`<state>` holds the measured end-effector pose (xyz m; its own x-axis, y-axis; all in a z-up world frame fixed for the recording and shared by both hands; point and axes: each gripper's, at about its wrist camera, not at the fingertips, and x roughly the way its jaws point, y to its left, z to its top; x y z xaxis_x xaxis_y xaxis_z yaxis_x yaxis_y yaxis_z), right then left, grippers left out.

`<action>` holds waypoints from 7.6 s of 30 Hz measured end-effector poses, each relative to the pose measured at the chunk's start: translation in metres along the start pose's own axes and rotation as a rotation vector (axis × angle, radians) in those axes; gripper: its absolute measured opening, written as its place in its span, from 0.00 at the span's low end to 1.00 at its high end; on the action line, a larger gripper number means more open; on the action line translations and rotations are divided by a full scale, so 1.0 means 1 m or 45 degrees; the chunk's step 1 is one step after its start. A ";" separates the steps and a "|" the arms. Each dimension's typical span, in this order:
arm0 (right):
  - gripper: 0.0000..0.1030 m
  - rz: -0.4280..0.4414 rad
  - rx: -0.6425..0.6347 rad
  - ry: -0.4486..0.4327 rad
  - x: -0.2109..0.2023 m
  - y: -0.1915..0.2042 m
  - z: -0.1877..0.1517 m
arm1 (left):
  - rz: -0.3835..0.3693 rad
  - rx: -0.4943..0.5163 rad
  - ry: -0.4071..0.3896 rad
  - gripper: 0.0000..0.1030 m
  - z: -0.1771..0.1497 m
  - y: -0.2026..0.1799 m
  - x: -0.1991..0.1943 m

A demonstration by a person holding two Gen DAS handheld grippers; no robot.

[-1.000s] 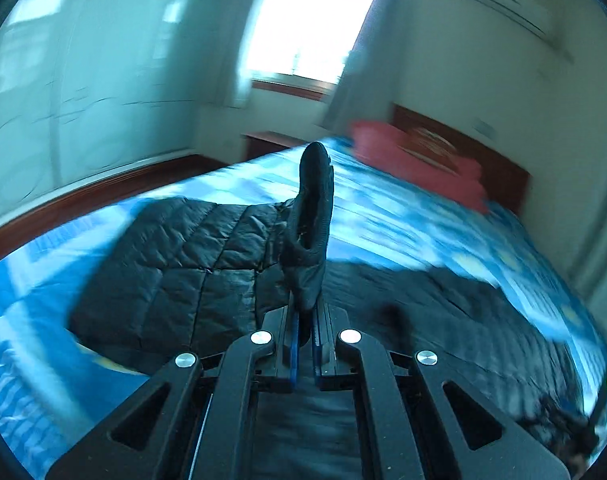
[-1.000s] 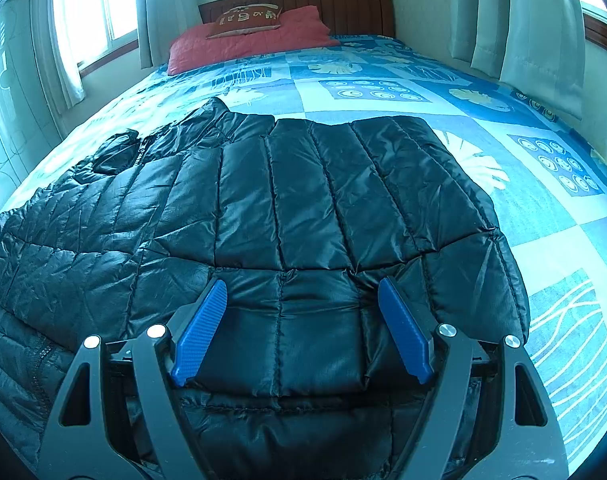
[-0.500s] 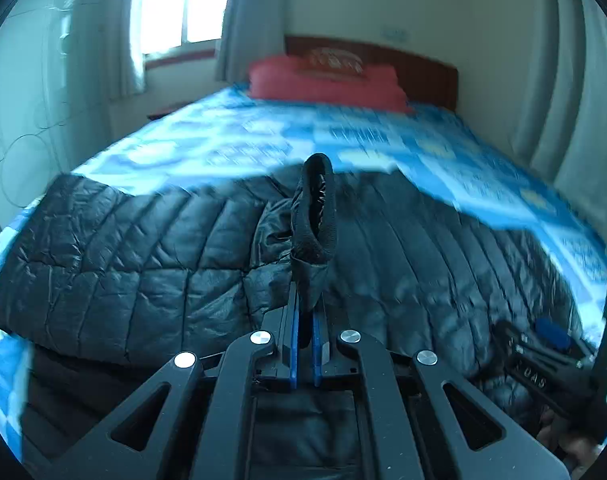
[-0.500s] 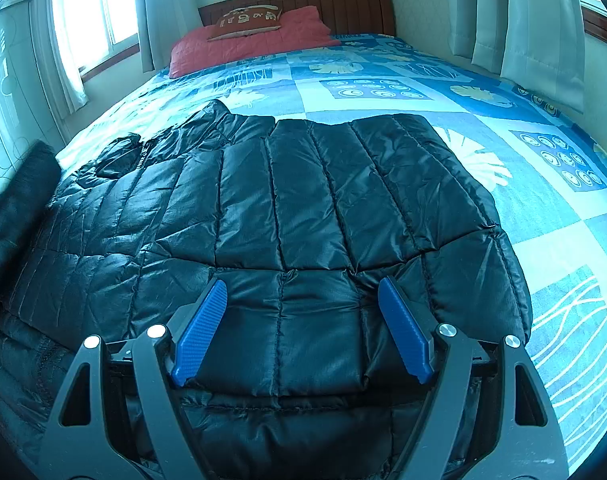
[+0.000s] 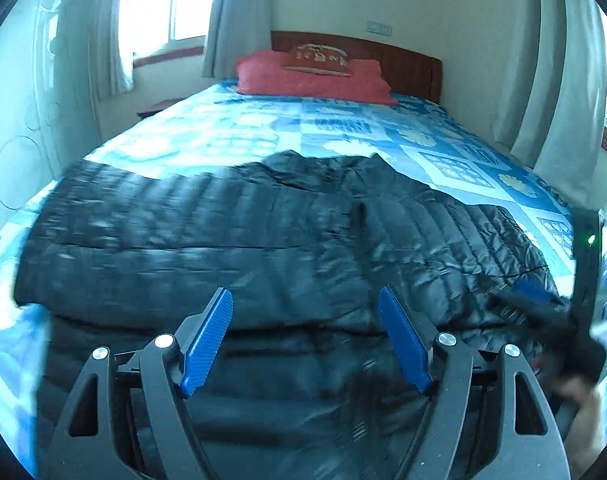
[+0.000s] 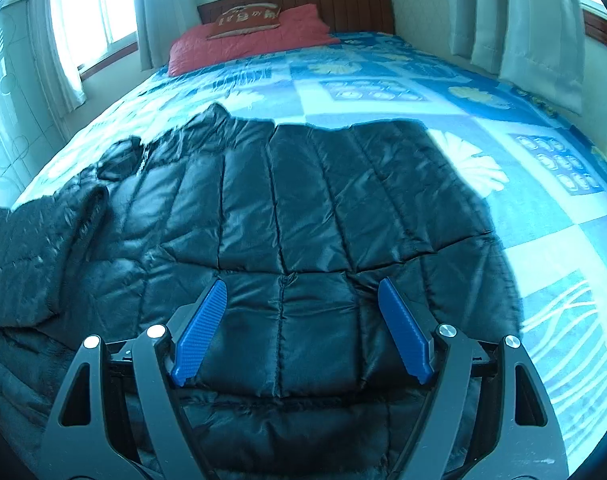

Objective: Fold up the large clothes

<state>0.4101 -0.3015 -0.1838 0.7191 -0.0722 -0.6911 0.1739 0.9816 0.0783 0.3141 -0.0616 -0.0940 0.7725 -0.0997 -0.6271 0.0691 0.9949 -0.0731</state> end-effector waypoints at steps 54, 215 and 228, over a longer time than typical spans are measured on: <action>0.50 0.059 -0.119 0.046 0.042 0.032 0.059 | 0.341 0.000 0.120 0.73 0.055 0.154 0.090; 0.12 0.501 0.463 0.145 -0.002 -0.057 0.074 | -0.246 -0.338 0.246 0.12 0.077 0.184 0.063; 0.21 0.439 0.438 0.169 0.036 -0.053 0.059 | -0.245 -0.357 0.271 0.16 0.058 0.193 0.091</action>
<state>0.4660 -0.3666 -0.1707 0.6857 0.2909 -0.6673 0.1690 0.8280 0.5347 0.4344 0.1223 -0.1201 0.6121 -0.3138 -0.7259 0.0023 0.9186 -0.3952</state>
